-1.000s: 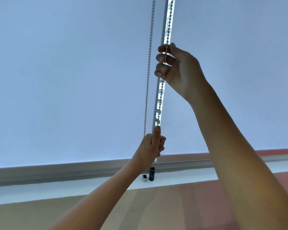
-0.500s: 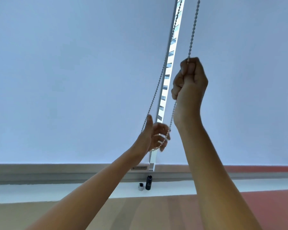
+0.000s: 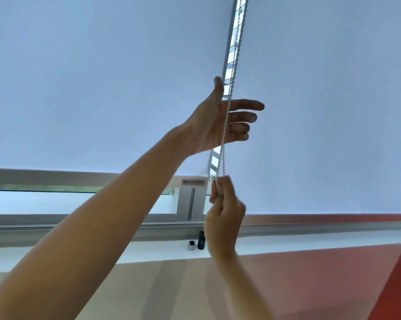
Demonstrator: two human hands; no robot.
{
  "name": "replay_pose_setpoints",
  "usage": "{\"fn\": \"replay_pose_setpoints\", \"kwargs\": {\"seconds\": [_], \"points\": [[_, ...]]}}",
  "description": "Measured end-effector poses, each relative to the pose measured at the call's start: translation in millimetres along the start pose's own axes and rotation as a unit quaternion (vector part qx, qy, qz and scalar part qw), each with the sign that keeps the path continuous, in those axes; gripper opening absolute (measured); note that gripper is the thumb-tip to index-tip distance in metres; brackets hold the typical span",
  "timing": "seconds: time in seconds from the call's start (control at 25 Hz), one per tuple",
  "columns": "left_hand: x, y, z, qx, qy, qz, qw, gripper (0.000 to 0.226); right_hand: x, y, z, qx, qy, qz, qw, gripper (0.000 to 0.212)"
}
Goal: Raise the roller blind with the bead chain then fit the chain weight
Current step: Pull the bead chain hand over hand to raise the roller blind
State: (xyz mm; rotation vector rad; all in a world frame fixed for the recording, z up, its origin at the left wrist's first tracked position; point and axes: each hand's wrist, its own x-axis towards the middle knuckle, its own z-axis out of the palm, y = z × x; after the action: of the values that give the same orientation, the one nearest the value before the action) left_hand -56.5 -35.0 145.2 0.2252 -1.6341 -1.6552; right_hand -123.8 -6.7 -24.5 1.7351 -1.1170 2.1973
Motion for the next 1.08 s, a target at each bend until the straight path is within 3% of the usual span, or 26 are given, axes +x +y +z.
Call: {"fn": "replay_pose_setpoints", "kwargs": {"seconds": [0.16, 0.4, 0.52, 0.6, 0.8, 0.96, 1.08], "points": [[-4, 1, 18, -0.002, 0.004, -0.034, 0.999, 0.058, -18, 15, -9, -0.06, -0.009, -0.002, 0.998, 0.025], [-4, -11, 34, 0.135, 0.121, 0.085, 0.98, 0.055, -13, 15, -12, -0.018, -0.035, 0.012, 0.999, 0.024], [-3, -13, 34, 0.123, 0.135, 0.104, 0.978, 0.053, -10, 19, -12, 0.022, -0.053, 0.038, 0.998, 0.026], [0, -12, 29, 0.093, 0.119, 0.088, 0.985, 0.051, -9, 24, -12, 0.029, -0.064, 0.046, 0.996, 0.029], [4, -5, 19, 0.038, -0.02, 0.021, 0.999, 0.053, 15, 50, -13, -0.033, -0.047, 0.007, 0.998, 0.033], [11, -24, 25, 0.108, 0.127, 0.102, 0.981, 0.053, 21, 66, -8, -0.029, -0.059, 0.006, 0.998, 0.037], [19, -33, 26, 0.153, 0.171, 0.159, 0.96, 0.053, 24, 70, -8, 0.028, -0.094, 0.061, 0.993, 0.038]]}}
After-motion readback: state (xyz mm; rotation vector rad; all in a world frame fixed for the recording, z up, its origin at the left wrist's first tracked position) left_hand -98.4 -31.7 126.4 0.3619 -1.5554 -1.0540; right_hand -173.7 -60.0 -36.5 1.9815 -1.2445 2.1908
